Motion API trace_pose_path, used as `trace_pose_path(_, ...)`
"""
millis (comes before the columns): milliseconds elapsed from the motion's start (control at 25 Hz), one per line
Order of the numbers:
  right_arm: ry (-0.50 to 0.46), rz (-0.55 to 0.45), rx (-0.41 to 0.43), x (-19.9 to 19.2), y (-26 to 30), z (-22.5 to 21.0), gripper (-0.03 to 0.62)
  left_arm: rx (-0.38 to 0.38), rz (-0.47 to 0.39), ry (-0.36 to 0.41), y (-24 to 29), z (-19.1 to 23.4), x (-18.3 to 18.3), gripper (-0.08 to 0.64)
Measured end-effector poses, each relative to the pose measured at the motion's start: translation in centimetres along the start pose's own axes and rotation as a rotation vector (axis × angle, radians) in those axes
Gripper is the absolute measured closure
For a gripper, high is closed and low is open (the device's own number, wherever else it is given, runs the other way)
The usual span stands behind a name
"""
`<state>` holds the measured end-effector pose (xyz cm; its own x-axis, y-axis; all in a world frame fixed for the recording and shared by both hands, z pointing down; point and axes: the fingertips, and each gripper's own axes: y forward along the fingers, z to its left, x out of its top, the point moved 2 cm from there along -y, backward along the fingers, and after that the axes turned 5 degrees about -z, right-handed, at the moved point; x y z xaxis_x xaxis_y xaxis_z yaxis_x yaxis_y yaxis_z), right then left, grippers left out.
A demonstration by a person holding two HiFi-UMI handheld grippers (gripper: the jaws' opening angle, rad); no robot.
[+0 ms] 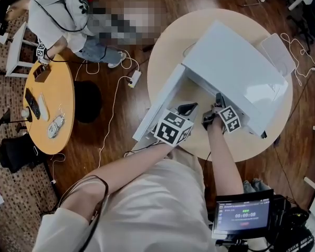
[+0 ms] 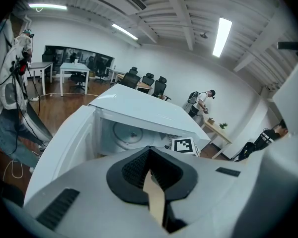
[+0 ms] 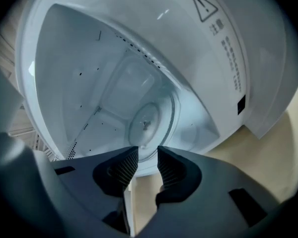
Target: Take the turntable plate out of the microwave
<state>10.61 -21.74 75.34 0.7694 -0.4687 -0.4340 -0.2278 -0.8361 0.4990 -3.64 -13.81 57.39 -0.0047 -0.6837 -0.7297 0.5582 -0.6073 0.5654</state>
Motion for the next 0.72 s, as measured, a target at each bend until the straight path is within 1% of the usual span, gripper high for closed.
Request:
trace_pose_path(280,0.058,-0.008,-0.038,-0.6,1.6,-1.1,0.471,0.007,0.008,0.016,-0.3,1.0,-0.1,0.551)
trace_pose_path(480,0.107,-0.019,-0.047,-0.9,2.3,-1.2,0.471,0.020,0.007,0.013,-1.1,1.7,-0.2,0.551)
trace_pose_path(720,0.171,-0.016,-0.058,-1.1,2.5,-1.5,0.471,0.021,-0.002,0.011,-1.8,1.5,0.2,0.551)
